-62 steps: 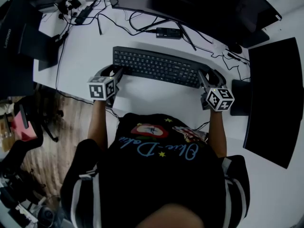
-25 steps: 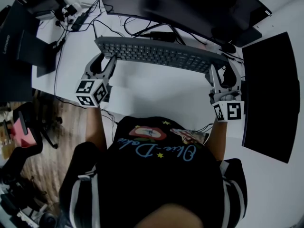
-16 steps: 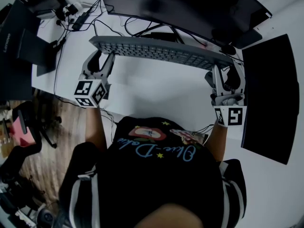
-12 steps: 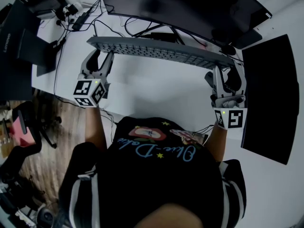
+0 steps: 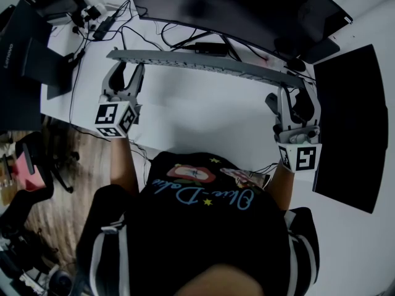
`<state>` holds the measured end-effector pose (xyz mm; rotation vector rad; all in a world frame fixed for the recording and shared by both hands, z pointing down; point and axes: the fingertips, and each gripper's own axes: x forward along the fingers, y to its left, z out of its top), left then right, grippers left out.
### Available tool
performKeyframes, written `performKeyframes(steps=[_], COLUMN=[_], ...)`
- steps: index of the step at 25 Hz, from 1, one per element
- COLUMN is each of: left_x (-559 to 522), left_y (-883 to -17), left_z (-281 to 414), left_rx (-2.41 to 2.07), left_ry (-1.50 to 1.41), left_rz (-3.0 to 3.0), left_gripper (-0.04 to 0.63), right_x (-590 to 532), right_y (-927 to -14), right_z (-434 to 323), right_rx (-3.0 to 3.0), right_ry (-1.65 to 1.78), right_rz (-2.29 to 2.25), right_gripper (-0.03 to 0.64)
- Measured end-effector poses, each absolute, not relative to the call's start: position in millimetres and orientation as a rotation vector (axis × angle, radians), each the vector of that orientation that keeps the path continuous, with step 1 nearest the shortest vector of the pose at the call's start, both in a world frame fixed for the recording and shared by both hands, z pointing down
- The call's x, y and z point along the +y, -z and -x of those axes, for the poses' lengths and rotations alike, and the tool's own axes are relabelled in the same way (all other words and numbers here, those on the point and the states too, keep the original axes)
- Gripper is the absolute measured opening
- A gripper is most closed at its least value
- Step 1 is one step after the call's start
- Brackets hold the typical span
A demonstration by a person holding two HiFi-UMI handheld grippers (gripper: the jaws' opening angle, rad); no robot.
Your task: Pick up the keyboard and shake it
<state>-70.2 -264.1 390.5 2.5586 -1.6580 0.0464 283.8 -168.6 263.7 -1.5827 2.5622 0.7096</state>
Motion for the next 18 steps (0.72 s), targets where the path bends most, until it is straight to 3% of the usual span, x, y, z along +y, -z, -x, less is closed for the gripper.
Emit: performKeyframes(steps=[18], left_x=[-263], left_y=[-369], left_z=[79], left_rx=[-1.776], left_ry=[-0.010], left_rz=[-2.610], left_gripper=[0.184], right_x=[-160], right_y=[-261], right_z=[-280], right_rx=[2.540], right_ry=[-0.699], right_rz=[1.559], right_gripper=[0.146])
